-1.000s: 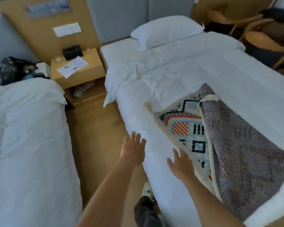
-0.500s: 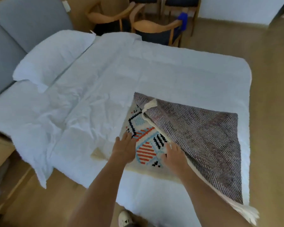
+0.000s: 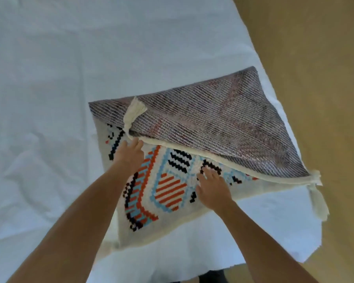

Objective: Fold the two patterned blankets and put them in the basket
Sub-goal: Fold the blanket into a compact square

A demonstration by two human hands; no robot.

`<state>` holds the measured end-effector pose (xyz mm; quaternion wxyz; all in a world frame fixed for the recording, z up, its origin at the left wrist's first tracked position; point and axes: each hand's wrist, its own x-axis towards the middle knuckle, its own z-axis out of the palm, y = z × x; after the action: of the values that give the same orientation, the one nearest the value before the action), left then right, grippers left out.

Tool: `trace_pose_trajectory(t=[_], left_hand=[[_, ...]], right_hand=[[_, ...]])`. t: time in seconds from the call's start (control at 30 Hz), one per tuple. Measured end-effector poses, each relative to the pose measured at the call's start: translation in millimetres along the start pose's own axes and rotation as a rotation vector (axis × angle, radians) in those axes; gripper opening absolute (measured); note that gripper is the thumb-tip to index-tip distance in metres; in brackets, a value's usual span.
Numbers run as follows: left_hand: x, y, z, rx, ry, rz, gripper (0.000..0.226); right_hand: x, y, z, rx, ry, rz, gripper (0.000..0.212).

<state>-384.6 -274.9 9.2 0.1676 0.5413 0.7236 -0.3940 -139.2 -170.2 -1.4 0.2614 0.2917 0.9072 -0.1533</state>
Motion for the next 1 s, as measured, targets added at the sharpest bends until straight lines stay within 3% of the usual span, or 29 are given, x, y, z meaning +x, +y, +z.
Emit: trace_pose_trajectory(t=[0.2, 0.4, 0.6, 0.77, 0.87, 1.0], left_hand=[[52.3, -6.1, 21.8, 0.165, 0.043, -0.035, 0.049], [45.2, -24.1, 18.4, 0.232, 0.068, -0.026, 0.042], [-16.6, 8.5, 41.8, 0.101, 0.141, 0.009, 0.041], [-92.1, 61.3, 81.5, -0.009, 0.037, 0.117, 0.034], [-121.9, 91.1, 105.2, -0.159, -0.093, 0.125, 0.035], [-132.8, 117.8, 115.9, -0.272, -0.152, 0.019, 0.036]], right_hand=[[-4.3, -5.2, 36.4, 0.026, 0.015, 0.063, 0.045], [6.7, -7.9, 21.5, -0.02, 0.027, 0.101, 0.047], [12.9, -30.3, 0.0, -0.035, 0.063, 0.07, 0.058], [5.0, -35.0, 4.4, -0.122, 0.05, 0.023, 0.065], [3.5, -30.3, 13.9, -0.211, 0.018, -0.026, 0.058], [4.3, -20.7, 28.1, -0.301, -0.001, -0.087, 0.05]])
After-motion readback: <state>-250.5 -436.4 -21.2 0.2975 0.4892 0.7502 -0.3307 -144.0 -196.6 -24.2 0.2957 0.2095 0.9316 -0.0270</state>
